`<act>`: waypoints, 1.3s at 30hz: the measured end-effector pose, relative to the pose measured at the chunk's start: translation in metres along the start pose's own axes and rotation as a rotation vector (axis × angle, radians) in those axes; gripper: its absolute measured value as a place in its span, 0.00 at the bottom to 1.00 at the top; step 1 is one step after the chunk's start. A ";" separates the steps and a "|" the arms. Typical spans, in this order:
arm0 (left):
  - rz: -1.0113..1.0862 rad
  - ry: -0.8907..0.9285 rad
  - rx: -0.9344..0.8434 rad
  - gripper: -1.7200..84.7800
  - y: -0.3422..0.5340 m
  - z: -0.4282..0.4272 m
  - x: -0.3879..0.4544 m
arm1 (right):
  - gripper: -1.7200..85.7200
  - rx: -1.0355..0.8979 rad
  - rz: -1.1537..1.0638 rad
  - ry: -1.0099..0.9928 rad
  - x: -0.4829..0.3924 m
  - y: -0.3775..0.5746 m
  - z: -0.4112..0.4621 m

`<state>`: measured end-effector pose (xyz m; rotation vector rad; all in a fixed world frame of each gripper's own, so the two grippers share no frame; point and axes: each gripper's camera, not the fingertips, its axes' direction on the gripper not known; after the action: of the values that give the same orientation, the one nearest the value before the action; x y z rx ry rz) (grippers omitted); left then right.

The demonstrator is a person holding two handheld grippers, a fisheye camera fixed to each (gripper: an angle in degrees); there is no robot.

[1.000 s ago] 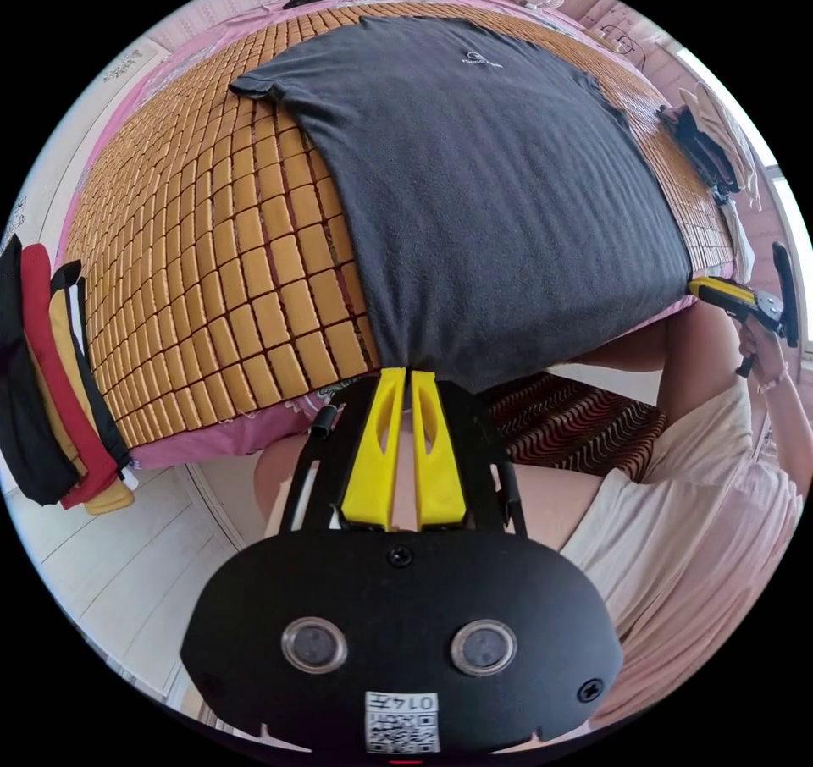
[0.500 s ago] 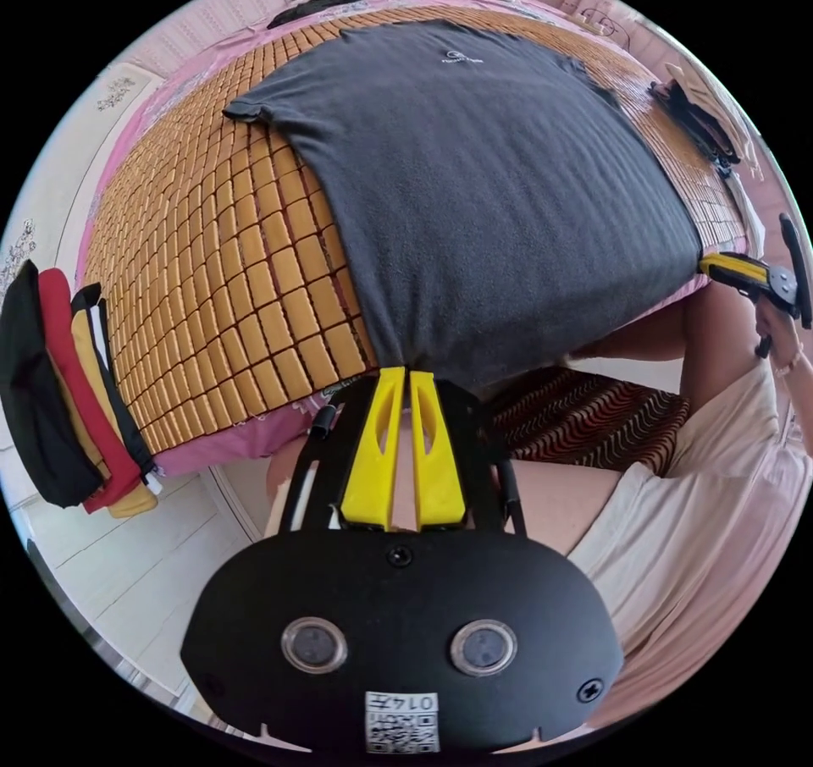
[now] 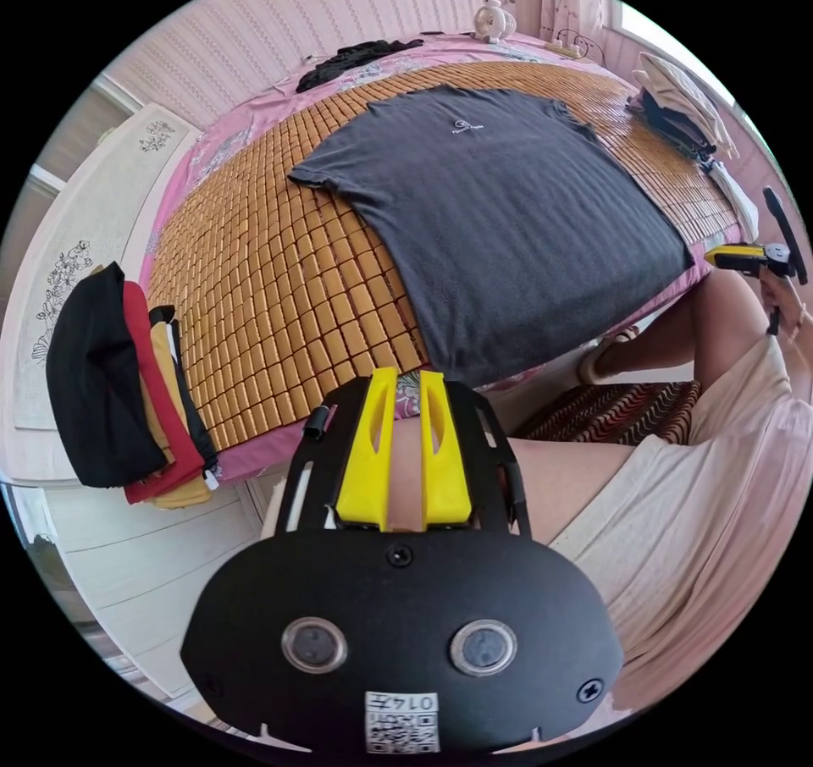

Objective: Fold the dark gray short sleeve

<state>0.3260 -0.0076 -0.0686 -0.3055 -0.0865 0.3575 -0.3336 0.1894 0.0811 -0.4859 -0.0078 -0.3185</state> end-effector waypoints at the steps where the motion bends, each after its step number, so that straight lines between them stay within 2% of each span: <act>1: -0.004 0.008 0.007 0.08 0.001 0.000 -0.001 | 0.06 -0.005 -0.004 0.007 0.000 0.002 0.001; 9: 0.016 0.129 0.112 0.08 0.001 0.012 -0.013 | 0.07 0.045 0.001 -0.006 0.005 -0.005 -0.008; 15: 0.005 0.209 0.164 0.08 -0.034 0.037 -0.033 | 0.07 0.150 -0.038 -0.011 0.021 -0.060 -0.013; 19: -0.091 0.250 0.195 0.08 -0.059 0.060 -0.076 | 0.09 0.232 -0.049 -0.044 0.038 -0.139 -0.006; 26: -0.351 0.282 0.218 0.08 -0.136 0.122 -0.207 | 0.12 0.293 -0.001 -0.015 0.070 -0.319 0.032; 30: -0.444 0.317 0.188 0.08 -0.183 0.163 -0.254 | 0.12 0.200 0.092 -0.034 0.088 -0.370 0.068; 32: -0.437 0.285 0.151 0.09 -0.202 0.177 -0.262 | 0.08 0.130 0.125 -0.036 0.092 -0.385 0.089; 39: -0.416 0.231 0.055 0.04 -0.233 0.205 -0.285 | 0.03 0.132 0.117 0.013 0.096 -0.406 0.093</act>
<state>0.1088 -0.2600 0.1899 -0.2653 0.0867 -0.0889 -0.3584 -0.1355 0.3574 -0.3514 0.0126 -0.2048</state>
